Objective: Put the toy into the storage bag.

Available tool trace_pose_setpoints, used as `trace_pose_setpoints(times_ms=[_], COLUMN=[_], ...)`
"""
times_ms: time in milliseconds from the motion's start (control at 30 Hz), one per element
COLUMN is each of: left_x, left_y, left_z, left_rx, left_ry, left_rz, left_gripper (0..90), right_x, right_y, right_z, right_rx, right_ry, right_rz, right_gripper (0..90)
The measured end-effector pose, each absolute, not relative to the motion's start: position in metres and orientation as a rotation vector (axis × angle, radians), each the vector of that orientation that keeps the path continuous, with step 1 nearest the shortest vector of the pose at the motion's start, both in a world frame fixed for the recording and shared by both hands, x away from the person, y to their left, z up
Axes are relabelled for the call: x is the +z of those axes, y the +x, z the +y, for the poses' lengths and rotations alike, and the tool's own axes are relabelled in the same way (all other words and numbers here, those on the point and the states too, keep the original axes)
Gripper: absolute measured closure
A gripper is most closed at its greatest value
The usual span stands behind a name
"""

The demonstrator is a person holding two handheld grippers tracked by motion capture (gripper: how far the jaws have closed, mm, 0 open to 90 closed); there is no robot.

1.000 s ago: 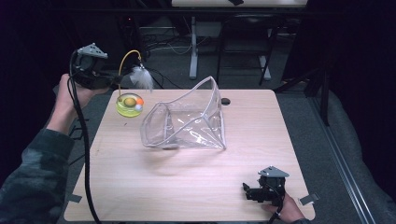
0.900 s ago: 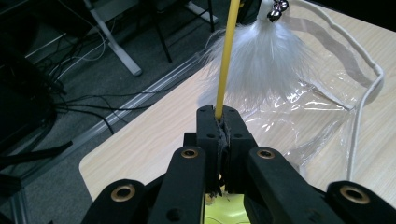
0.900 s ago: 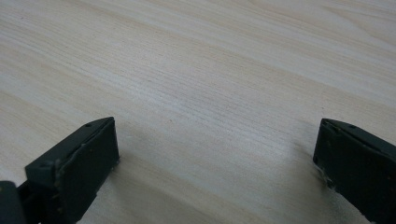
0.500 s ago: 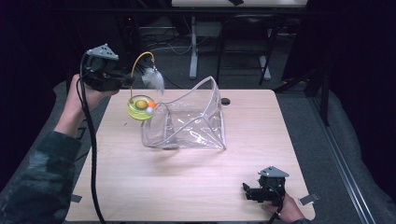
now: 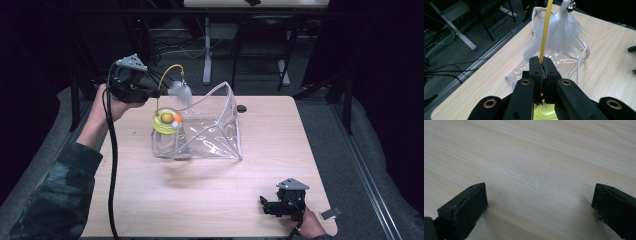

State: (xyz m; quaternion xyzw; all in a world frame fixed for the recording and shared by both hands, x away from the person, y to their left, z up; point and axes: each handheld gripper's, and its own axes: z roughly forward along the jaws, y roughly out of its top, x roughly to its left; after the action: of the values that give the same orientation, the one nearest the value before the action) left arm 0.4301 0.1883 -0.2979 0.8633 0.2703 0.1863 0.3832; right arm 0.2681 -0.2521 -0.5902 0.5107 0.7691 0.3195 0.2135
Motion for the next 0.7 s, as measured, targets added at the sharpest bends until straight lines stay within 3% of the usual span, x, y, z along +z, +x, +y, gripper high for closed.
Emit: trace_pose_setpoints(times_ms=[700], left_x=[-0.335], left_y=[0.445], left_z=[0.173], left_rx=[0.383], left_ry=[2.242], left_rz=[0.714], left_gripper=[88.1], right_x=[-0.590], right_y=[0.268], right_z=[-0.252], right_rx=[0.892], right_ry=[1.420], right_rz=[2.136], right_gripper=[0.0])
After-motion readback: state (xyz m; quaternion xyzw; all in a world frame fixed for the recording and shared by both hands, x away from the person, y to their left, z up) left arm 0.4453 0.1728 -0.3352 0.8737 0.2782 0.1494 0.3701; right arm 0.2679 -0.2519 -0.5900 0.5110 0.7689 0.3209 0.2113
